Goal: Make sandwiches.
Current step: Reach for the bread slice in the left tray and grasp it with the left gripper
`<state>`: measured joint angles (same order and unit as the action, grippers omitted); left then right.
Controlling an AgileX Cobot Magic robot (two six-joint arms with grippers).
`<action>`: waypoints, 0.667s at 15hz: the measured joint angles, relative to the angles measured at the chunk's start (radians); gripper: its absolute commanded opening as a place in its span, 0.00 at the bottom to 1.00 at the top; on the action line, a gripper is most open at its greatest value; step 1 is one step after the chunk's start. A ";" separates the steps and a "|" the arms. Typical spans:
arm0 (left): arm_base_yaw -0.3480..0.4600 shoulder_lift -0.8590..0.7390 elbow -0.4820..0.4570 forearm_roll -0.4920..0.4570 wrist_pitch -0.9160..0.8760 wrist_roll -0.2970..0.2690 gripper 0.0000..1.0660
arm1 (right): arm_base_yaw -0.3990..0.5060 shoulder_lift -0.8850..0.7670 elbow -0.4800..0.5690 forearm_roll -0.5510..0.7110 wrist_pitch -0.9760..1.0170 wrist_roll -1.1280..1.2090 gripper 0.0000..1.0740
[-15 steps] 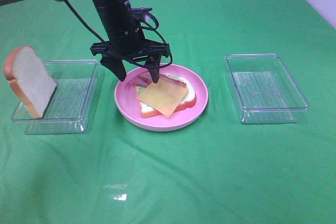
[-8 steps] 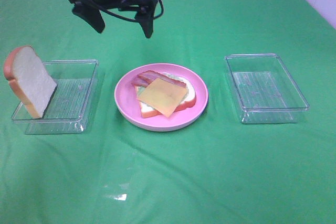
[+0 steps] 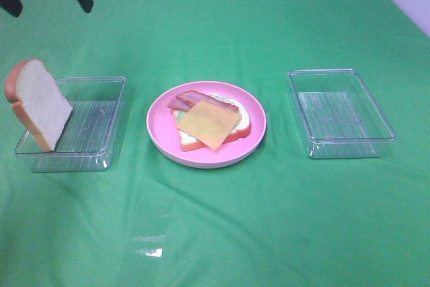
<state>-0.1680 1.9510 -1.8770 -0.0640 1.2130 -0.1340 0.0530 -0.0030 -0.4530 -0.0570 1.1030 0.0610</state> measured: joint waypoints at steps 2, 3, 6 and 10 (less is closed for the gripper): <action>0.046 -0.015 0.078 0.017 0.005 0.000 0.96 | 0.000 0.000 0.000 0.000 0.000 0.000 0.89; 0.054 -0.015 0.095 0.017 0.005 0.000 0.96 | 0.000 0.000 0.000 0.000 0.000 0.000 0.89; 0.104 -0.014 0.189 0.022 0.005 0.003 0.96 | 0.000 0.000 0.000 0.000 0.000 0.000 0.89; 0.159 -0.014 0.292 0.024 -0.072 0.006 0.96 | 0.000 0.000 0.000 0.000 0.000 0.000 0.89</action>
<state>-0.0090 1.9370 -1.5850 -0.0400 1.1410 -0.1280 0.0530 -0.0030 -0.4530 -0.0570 1.1030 0.0610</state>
